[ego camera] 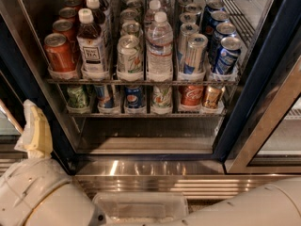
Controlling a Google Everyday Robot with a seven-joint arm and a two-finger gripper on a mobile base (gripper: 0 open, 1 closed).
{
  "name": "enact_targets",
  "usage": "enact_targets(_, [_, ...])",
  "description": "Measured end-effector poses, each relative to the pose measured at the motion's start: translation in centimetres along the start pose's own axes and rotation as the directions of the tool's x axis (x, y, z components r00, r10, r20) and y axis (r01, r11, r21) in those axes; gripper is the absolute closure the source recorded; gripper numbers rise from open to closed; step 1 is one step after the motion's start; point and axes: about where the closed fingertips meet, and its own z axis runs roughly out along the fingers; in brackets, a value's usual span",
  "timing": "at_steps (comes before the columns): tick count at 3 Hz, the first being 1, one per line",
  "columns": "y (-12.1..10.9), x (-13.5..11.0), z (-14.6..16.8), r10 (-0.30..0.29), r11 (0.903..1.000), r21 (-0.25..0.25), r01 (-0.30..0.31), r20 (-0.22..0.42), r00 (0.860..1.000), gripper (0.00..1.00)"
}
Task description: Pick blue plastic bottle from top shelf of fridge
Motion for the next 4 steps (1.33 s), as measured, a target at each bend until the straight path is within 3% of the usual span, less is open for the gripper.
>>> enact_targets(1, [0.5, 1.0, 0.4, -0.143, 0.9844, 0.097, 0.147, -0.044, 0.989, 0.00])
enact_targets(2, [0.0, 0.4, 0.3, -0.214, 0.9614, 0.162, 0.222, -0.068, 0.974, 0.00])
enact_targets(3, [-2.3, 0.8, 0.1, -0.179, 0.9529, 0.240, 0.186, -0.052, 0.983, 0.00])
enact_targets(4, [-7.2, 0.6, -0.7, -0.156, 0.9170, 0.365, 0.161, -0.045, 0.987, 0.00])
